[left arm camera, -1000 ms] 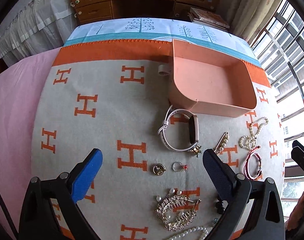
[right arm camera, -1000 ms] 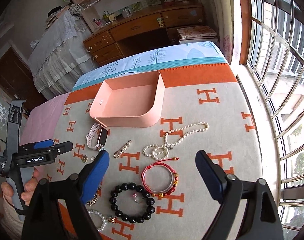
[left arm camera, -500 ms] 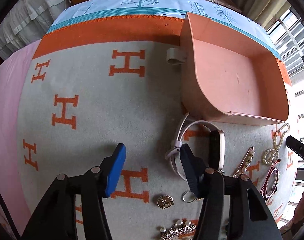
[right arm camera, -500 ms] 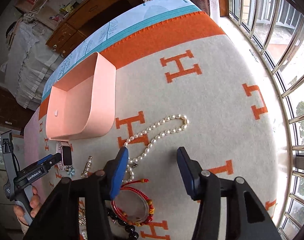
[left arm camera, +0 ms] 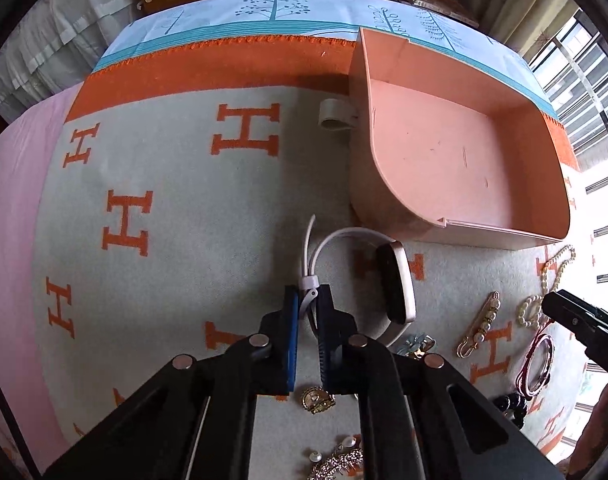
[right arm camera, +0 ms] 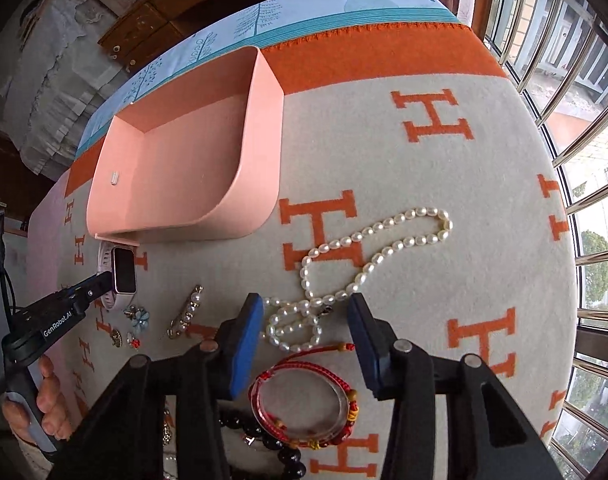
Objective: Organize jewelry
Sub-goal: 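Grasp the white smartwatch strap with the left gripper while the right gripper grasps the pearl necklace, then carry the smartwatch and pearl necklace into the pink tray and release both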
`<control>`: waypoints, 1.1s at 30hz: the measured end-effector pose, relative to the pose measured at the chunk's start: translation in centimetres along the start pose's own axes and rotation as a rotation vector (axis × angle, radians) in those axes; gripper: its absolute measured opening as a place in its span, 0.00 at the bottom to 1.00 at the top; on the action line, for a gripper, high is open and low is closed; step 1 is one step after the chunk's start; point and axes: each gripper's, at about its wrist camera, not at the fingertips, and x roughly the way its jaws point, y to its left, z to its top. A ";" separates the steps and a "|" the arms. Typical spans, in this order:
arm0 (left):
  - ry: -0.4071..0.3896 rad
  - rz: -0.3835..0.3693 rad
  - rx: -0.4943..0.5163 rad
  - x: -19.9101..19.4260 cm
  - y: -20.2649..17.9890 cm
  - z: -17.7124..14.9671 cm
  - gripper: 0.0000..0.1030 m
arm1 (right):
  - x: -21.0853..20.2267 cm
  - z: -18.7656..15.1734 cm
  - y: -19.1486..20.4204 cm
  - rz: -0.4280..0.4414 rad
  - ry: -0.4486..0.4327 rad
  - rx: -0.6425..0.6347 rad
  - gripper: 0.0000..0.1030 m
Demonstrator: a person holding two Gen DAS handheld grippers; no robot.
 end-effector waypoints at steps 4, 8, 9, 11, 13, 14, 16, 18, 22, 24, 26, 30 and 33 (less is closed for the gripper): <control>-0.061 -0.006 -0.005 -2.8 0.6 -1.1 0.06 | 0.1 -0.2 1.2 -0.083 -0.025 -0.038 0.39; -0.158 0.046 0.009 -5.6 0.4 -2.2 0.06 | 0.6 -1.1 3.2 -0.207 -0.067 -0.146 0.31; -0.184 0.061 0.013 -6.3 0.4 -2.5 0.06 | 0.6 -1.3 3.5 -0.225 -0.076 -0.165 0.26; -0.231 0.087 0.019 -7.5 0.7 -3.2 0.06 | 0.5 -1.5 3.6 -0.230 -0.086 -0.182 0.18; -0.269 0.105 0.022 -8.5 0.8 -3.5 0.06 | 0.4 -1.5 3.2 -0.227 -0.095 -0.182 0.11; -0.285 0.110 0.025 -9.3 1.3 -3.9 0.06 | 0.3 -1.5 3.1 -0.223 -0.100 -0.181 0.10; -0.315 0.125 0.031 -10.6 1.5 -4.7 0.06 | 0.3 -1.6 2.9 -0.210 -0.109 -0.179 0.09; -0.345 0.139 0.038 -11.6 1.5 -5.3 0.06 | 0.5 -1.9 3.3 -0.202 -0.120 -0.181 0.09; -0.394 0.159 0.044 -12.9 1.7 -5.9 0.06 | 0.6 -2.0 4.3 -0.197 -0.146 -0.189 0.08; -0.406 0.156 0.045 -13.2 1.7 -6.0 0.06 | 0.0 -2.2 4.7 -0.186 -0.168 -0.193 0.08; -0.412 0.149 0.045 -13.5 1.6 -5.9 0.06 | -1.2 -2.4 5.0 -0.175 -0.195 -0.196 0.08; -0.428 0.135 0.048 -13.8 1.2 -5.8 0.06 | -4.2 -2.4 5.6 -0.136 -0.263 -0.210 0.08; -0.441 0.130 0.053 -14.3 0.8 -5.4 0.06 | -6.8 -2.0 6.3 -0.097 -0.313 -0.220 0.08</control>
